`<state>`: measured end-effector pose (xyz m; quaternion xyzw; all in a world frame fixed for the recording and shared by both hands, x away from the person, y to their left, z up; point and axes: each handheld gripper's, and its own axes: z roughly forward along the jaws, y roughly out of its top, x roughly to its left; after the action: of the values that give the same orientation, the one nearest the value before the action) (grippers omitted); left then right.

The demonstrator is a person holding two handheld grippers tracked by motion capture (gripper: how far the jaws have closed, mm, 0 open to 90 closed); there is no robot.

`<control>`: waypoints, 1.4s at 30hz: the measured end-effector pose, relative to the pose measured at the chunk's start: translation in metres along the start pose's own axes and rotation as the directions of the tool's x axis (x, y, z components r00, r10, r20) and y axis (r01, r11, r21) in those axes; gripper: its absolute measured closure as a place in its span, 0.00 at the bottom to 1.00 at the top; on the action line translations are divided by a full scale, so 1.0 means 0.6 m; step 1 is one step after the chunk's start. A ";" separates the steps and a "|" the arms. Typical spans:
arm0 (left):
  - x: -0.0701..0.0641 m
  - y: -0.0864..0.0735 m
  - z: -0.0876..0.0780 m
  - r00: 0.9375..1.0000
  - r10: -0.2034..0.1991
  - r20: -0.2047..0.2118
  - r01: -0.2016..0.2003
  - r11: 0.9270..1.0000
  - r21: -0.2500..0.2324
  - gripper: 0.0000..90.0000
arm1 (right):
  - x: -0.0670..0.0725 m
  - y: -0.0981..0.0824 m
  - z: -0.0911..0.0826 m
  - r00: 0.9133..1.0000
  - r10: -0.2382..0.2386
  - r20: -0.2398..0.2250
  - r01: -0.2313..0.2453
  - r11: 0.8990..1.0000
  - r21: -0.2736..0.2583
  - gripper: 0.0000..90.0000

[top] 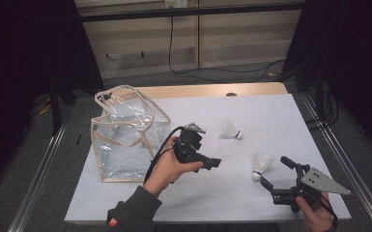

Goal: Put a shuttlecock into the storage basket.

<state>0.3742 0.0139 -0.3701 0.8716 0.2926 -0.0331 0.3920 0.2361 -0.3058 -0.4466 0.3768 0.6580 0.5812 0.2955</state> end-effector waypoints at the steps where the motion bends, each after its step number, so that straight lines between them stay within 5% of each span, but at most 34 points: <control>1: -0.001 0.000 0.001 1.000 0.000 0.000 0.000 1.000 -0.002 0.06 | 0.000 0.000 0.000 1.000 -0.002 0.000 0.002 1.000 0.001 0.00; 42: -0.029 -0.009 0.074 0.999 0.036 0.015 -0.036 0.999 0.001 0.08 | -0.006 -0.001 0.000 1.000 0.000 0.006 0.000 1.000 0.000 0.00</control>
<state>0.3644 -0.0227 -0.3993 0.8767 0.2739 -0.0328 0.3941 0.2380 -0.3088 -0.4472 0.3785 0.6572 0.5801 0.2973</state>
